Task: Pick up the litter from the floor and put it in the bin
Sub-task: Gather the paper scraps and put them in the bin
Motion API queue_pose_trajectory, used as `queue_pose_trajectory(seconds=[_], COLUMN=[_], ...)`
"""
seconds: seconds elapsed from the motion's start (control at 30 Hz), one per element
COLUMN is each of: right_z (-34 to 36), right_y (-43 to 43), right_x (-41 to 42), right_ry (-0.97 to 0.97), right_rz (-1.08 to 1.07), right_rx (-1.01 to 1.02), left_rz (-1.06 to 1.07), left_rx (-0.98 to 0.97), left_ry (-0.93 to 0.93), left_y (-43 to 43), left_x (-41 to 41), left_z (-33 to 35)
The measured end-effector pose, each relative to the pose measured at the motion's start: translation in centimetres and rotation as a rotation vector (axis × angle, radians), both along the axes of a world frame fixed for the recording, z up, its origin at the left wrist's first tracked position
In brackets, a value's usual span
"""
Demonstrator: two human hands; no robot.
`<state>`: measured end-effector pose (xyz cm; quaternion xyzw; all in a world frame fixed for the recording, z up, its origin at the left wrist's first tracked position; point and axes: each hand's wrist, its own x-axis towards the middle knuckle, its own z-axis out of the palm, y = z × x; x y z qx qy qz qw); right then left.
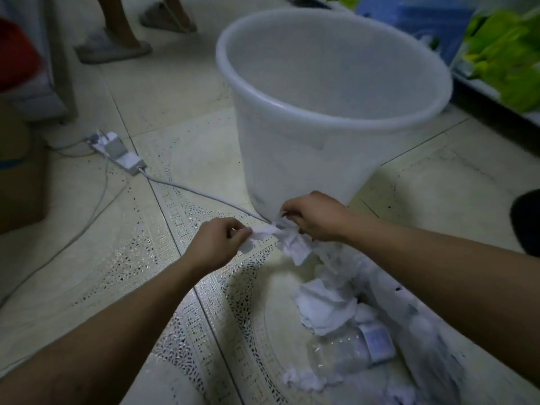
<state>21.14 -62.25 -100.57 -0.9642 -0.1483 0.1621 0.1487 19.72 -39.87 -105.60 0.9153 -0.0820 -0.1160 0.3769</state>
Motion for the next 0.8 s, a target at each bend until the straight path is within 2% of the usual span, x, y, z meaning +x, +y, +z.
queue_pose_trajectory(seconds=[0.13, 0.27, 0.47, 0.6, 0.7, 0.8], right_z=[2.7, 5.2, 11.9, 16.9, 19.9, 22.0], right_y=[0.0, -0.5, -0.6, -1.5, -2.5, -3.9], right_x=[-1.6, -2.9, -2.4, -1.9, -1.5, -0.4], right_ry=[0.028, 0.060, 0.067, 0.039, -0.111, -0.354], right_rz=[-0.088, -0.127, -0.207, -0.277, -0.338, -0.514], right_rx=[0.026, 0.061, 0.268, 0.497, 0.640, 0.941], left_rz=[0.018, -0.062, -0.218, -0.190, -0.133, -0.110], left_rx=[-0.017, 0.035, 0.041, 0.016, 0.021, 0.004], left_ry=[-0.073, -0.157, -0.286, -0.393, -0.491, -0.568], left_y=[-0.5, -0.6, -0.8, -0.8, -1.0, -2.2], left_x=[0.4, 0.6, 2.2, 3.8, 5.0, 6.2], left_z=[3.1, 6.8, 16.1, 21.9, 24.5, 25.7])
